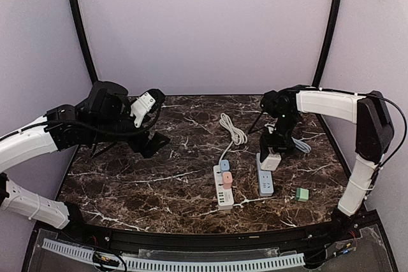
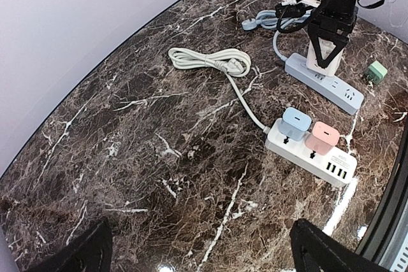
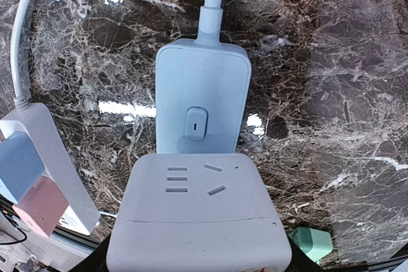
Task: Insert the plug
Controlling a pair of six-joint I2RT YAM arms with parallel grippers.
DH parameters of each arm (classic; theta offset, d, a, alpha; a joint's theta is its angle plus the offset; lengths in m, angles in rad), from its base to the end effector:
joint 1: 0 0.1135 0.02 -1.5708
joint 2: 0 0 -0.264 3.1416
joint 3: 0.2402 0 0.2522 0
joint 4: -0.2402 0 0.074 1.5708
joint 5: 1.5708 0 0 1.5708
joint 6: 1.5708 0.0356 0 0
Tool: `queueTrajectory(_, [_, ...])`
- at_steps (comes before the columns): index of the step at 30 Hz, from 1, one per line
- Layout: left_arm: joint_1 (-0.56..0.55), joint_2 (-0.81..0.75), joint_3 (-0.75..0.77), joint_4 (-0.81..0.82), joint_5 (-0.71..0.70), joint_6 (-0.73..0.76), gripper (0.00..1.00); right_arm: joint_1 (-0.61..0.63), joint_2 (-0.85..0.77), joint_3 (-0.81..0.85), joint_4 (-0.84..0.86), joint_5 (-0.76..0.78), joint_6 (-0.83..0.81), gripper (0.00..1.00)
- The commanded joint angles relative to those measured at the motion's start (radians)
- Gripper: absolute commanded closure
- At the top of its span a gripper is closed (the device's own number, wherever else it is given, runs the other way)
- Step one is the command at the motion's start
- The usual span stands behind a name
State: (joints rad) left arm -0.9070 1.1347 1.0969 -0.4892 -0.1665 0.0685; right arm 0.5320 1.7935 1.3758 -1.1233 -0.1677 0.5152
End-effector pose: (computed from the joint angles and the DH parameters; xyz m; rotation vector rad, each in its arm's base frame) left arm 0.1586 -0.1932 0.3486 0.8971 1.9066 -0.3323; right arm 0.2812 0.1724 0.2174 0.0296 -3.0735 -0.2466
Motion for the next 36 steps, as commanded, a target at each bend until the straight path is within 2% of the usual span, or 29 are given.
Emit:
queueTrajectory(1, [0.002, -0.015, 0.006, -0.029, -0.010, 0.011, 0.01, 0.000, 0.020, -0.010, 0.007, -0.007, 0.008, 1.00])
queueTrajectory(28, [0.002, -0.053, 0.012, -0.068, 0.017, 0.044, 0.01, 0.014, 0.057, 0.039, -0.031, 0.001, 0.018, 1.00])
queueTrajectory(36, [0.002, -0.053, 0.042, -0.062, -0.039, -0.042, 0.01, 0.022, 0.021, -0.022, 0.001, -0.013, -0.009, 1.00])
